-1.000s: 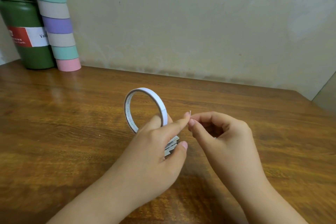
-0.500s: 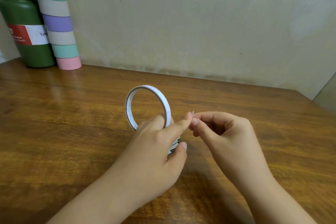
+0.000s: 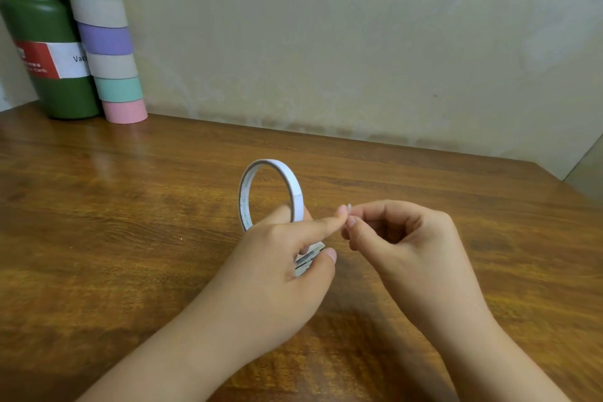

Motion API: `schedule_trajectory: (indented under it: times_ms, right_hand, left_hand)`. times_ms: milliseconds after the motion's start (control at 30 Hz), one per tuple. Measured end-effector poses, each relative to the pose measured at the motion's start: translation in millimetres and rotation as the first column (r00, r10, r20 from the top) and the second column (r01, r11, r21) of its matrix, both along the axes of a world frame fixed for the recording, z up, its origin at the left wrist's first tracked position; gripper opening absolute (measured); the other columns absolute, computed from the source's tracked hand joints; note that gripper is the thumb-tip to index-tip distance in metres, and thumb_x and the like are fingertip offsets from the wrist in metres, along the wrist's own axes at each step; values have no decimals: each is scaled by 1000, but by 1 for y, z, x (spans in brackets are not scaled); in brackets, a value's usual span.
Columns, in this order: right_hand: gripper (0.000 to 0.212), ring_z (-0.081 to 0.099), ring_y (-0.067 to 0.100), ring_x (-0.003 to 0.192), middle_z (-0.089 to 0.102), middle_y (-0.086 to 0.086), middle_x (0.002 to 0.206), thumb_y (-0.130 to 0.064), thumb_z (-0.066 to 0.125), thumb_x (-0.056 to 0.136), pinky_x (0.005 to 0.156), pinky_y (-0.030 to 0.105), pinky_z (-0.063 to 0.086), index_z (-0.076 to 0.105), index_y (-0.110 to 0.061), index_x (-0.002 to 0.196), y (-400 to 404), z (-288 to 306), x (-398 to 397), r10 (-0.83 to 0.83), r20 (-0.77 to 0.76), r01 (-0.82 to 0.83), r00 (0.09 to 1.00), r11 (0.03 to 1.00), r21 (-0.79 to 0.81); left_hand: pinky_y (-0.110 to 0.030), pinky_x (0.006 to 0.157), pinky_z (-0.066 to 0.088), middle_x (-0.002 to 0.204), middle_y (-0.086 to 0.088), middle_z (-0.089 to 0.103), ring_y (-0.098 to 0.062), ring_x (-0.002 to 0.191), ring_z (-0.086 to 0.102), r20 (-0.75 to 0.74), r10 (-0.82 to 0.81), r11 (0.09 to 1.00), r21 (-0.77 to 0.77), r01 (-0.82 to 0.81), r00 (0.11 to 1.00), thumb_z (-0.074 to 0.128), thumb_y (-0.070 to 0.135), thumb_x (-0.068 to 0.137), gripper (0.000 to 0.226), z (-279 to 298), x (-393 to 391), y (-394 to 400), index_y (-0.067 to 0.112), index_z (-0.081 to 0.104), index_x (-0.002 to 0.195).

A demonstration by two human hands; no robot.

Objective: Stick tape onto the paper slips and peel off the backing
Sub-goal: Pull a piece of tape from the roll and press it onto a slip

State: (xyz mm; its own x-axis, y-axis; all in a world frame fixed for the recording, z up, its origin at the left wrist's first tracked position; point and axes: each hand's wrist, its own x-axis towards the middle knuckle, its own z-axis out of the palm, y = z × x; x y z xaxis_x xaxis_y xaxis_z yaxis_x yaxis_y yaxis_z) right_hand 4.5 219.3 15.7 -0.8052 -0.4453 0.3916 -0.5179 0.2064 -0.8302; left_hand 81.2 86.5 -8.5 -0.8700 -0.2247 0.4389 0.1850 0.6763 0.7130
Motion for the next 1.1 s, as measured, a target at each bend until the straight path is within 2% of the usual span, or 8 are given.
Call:
schedule_trajectory:
  times_ms: [200, 367, 567, 633, 800, 933, 1000, 1100]
  right_hand:
    - [9, 55, -1, 49, 69, -9, 62, -23, 68, 78, 47, 9, 37, 74, -23, 71, 1, 3, -1, 8, 29, -7, 1000, 999, -35]
    - [10, 61, -1, 57, 69, -11, 62, -22, 69, 80, 52, 10, 41, 74, -25, 71, 1, 4, 0, 11, 64, -8, 998, 999, -48]
    - [10, 55, 0, 47, 68, -8, 61, -24, 70, 78, 46, 10, 39, 73, -23, 68, 1, 4, 0, -7, 84, 7, 996, 1000, 1]
    - [10, 59, 2, 53, 69, -7, 62, -26, 69, 76, 51, 11, 45, 73, -23, 67, 1, 3, 0, -15, 79, 13, 997, 1000, 15]
    - [12, 55, -3, 51, 67, -8, 59, -29, 67, 74, 51, 10, 42, 72, -22, 66, 0, 4, 1, -17, 78, 15, 997, 1000, 17]
    - [9, 57, -3, 52, 68, -7, 60, -23, 68, 75, 51, 8, 41, 73, -21, 68, -1, 5, 1, -2, 85, 2, 996, 1000, 3]
    - [10, 55, -3, 50, 67, -8, 58, -19, 69, 78, 50, 7, 39, 73, -20, 68, -1, 5, 2, 10, 87, -10, 996, 1000, 3]
    - [12, 54, -3, 50, 66, -9, 57, -18, 69, 80, 50, 7, 39, 73, -21, 69, -2, 4, 4, 26, 89, -27, 996, 1000, 15]
  left_hand:
    - [-8, 64, 36, 69, 17, 36, -1, 61, 41, 9, -63, 984, 166, 61, 998, 55, 37, 84, 34, 3, -1, -2, 57, 60, 110]
    - [-12, 63, 39, 70, 15, 35, -2, 62, 40, 17, -64, 992, 113, 62, 998, 54, 37, 79, 45, 2, 0, -2, 64, 51, 116]
    - [-23, 64, 40, 69, 16, 37, -4, 64, 41, 17, -37, 999, -2, 37, 999, 51, 39, 78, 46, -2, 0, -1, 58, 52, 119]
    - [-21, 61, 39, 69, 16, 37, -4, 65, 41, 9, -34, 999, -13, 34, 999, 51, 38, 78, 44, -2, 0, 0, 55, 54, 119]
    - [-13, 55, 35, 71, 18, 38, -2, 60, 41, -20, -37, 999, -27, 36, 999, 52, 35, 78, 43, 0, 1, 1, 53, 56, 117]
    - [-2, 64, 34, 84, 21, 35, 9, 73, 47, -104, 20, 996, -82, -28, 994, 54, 30, 80, 42, 0, -1, -1, 45, 62, 117]
    - [-1, 68, 35, 90, 18, 35, 8, 79, 47, -145, 59, 993, -97, -73, 988, 54, 29, 81, 37, 0, -2, -3, 42, 65, 114]
    - [-4, 62, 36, 84, 17, 36, 4, 70, 47, -134, 86, 993, -66, -95, 987, 54, 32, 82, 33, 1, -1, -5, 45, 66, 110]
